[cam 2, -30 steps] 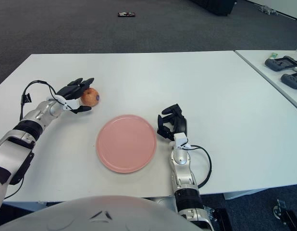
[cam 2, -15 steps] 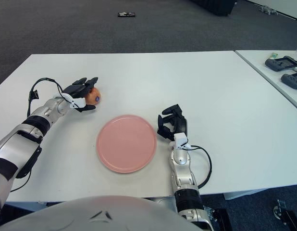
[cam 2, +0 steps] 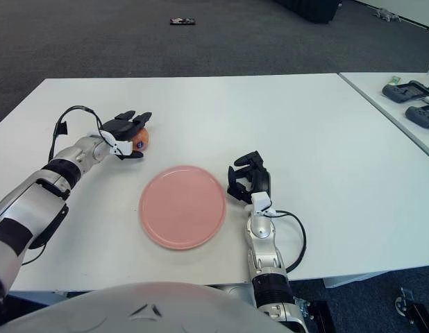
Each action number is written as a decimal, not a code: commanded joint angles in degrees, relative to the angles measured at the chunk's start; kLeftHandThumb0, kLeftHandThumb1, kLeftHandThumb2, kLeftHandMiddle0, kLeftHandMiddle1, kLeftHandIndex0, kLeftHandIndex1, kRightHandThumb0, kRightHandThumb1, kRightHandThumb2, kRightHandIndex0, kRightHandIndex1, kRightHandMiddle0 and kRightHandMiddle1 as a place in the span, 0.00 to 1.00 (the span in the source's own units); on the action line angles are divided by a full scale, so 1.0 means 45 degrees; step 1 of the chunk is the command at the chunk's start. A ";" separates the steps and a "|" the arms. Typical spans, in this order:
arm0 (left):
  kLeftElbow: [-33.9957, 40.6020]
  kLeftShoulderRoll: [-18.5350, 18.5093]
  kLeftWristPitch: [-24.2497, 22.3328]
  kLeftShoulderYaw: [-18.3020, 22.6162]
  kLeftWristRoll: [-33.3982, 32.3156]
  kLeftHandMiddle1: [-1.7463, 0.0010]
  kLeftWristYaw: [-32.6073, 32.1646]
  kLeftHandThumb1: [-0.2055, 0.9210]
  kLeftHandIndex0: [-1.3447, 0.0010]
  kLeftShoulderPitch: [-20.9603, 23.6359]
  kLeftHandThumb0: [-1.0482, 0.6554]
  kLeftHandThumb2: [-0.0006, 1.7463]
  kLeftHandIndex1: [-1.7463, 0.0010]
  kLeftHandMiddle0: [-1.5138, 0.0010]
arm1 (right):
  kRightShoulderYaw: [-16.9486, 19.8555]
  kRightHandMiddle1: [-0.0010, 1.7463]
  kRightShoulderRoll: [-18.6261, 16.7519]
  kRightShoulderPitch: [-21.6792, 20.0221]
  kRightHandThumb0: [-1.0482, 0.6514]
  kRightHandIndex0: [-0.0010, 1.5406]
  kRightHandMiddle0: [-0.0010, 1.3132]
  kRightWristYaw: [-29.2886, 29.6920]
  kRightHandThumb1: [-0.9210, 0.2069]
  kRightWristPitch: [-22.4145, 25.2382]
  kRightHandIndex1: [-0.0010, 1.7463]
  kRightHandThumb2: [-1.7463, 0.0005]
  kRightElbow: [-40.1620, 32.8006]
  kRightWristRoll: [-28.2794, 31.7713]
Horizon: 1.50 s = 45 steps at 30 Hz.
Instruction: Put the apple into the plate.
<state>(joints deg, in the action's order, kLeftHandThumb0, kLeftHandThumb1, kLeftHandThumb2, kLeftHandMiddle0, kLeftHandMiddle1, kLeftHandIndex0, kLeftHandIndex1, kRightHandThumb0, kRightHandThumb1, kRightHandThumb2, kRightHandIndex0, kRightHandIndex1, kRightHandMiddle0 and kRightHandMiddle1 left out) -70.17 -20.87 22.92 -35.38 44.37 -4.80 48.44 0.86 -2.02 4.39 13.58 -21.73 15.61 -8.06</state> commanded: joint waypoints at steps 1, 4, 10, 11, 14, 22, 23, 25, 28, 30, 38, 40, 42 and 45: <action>-0.0467 0.0263 -0.0146 -0.0669 0.0549 0.95 0.0806 0.69 1.00 -0.0351 0.08 0.48 0.88 1.00 | 0.0051 1.00 0.0003 0.0107 0.38 0.38 0.31 0.0042 0.31 0.0102 0.85 0.43 -0.0034 -0.0031; -0.0497 0.0316 -0.0149 -0.0846 0.0560 0.96 0.1110 0.71 1.00 -0.0326 0.08 0.47 0.87 1.00 | 0.0068 1.00 0.0001 0.0155 0.38 0.37 0.31 0.0031 0.31 0.0128 0.85 0.43 -0.0099 0.0013; -0.0527 0.0358 -0.0034 -0.1082 0.0571 0.94 0.1303 0.73 1.00 -0.0361 0.09 0.45 0.83 1.00 | 0.0090 1.00 0.0001 0.0190 0.38 0.37 0.31 0.0088 0.30 0.0125 0.85 0.43 -0.0139 -0.0011; -0.0532 0.0363 -0.0024 -0.1107 0.0567 0.93 0.1287 0.72 1.00 -0.0374 0.10 0.46 0.81 1.00 | 0.0090 1.00 0.0004 0.0196 0.38 0.37 0.31 0.0097 0.30 0.0109 0.85 0.43 -0.0140 -0.0017; -0.0562 0.0397 -0.0038 -0.1160 0.0554 0.86 0.1219 0.68 1.00 -0.0423 0.12 0.47 0.76 1.00 | 0.0087 1.00 0.0019 0.0205 0.38 0.37 0.31 0.0066 0.30 -0.0034 0.85 0.43 -0.0122 0.0019; -0.0769 0.0405 -0.0067 -0.1511 0.0881 0.42 0.0450 0.52 1.00 -0.0544 0.19 0.57 0.47 1.00 | 0.0083 1.00 0.0058 0.0197 0.38 0.37 0.31 -0.0047 0.30 -0.0325 0.85 0.43 -0.0091 0.0112; -0.0807 0.0398 -0.0060 -0.1569 0.0927 0.34 0.0300 0.48 1.00 -0.0550 0.20 0.60 0.41 1.00 | 0.0081 1.00 0.0065 0.0196 0.38 0.38 0.31 -0.0059 0.30 -0.0338 0.85 0.43 -0.0095 0.0113; -0.0823 0.0362 -0.0033 -0.1646 0.0967 0.22 -0.0049 0.44 1.00 -0.0597 0.23 0.64 0.29 1.00 | 0.0071 1.00 0.0079 0.0202 0.38 0.38 0.31 -0.0094 0.30 -0.0308 0.85 0.43 -0.0131 0.0117; -0.0881 0.0345 0.0005 -0.1706 0.0958 0.12 -0.0431 0.40 1.00 -0.0653 0.24 0.68 0.17 0.99 | 0.0077 1.00 0.0093 0.0206 0.38 0.38 0.31 -0.0137 0.31 -0.0251 0.85 0.43 -0.0170 0.0123; -0.0911 0.0333 0.0041 -0.1680 0.0894 0.07 -0.0735 0.39 1.00 -0.0716 0.26 0.70 0.10 0.97 | 0.0082 1.00 0.0097 0.0213 0.38 0.38 0.31 -0.0171 0.31 -0.0227 0.85 0.43 -0.0198 0.0127; -0.0819 0.0308 -0.0028 -0.1207 0.0382 0.00 -0.1298 0.38 0.81 -0.0945 0.32 0.71 0.01 0.81 | 0.0092 1.00 0.0103 0.0234 0.38 0.38 0.31 -0.0216 0.31 -0.0226 0.85 0.43 -0.0265 0.0103; -0.0803 0.0323 -0.0087 -0.1132 0.0319 0.00 -0.1380 0.37 0.77 -0.0971 0.33 0.71 0.00 0.78 | 0.0091 1.00 0.0111 0.0229 0.38 0.37 0.31 -0.0195 0.30 -0.0175 0.85 0.43 -0.0269 0.0065; -0.0813 0.0348 -0.0137 -0.1055 0.0270 0.09 -0.1503 0.38 0.68 -0.1007 0.47 0.73 0.00 0.65 | 0.0097 1.00 0.0125 0.0224 0.38 0.37 0.31 -0.0168 0.30 -0.0099 0.86 0.43 -0.0269 0.0023; -0.0864 0.0366 -0.0186 -0.0954 0.0239 0.13 -0.1739 0.36 0.62 -0.1057 0.56 0.77 0.00 0.55 | 0.0115 1.00 0.0117 0.0220 0.38 0.36 0.31 -0.0131 0.30 -0.0081 0.86 0.43 -0.0264 0.0010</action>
<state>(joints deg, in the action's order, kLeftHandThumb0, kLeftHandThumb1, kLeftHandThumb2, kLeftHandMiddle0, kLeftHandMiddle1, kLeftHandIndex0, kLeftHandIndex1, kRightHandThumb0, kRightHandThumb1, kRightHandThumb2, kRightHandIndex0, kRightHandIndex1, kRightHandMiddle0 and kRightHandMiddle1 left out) -72.06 -19.12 22.85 -39.22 45.03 -13.73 47.42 0.95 -1.73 5.30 12.71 -22.66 14.96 -7.85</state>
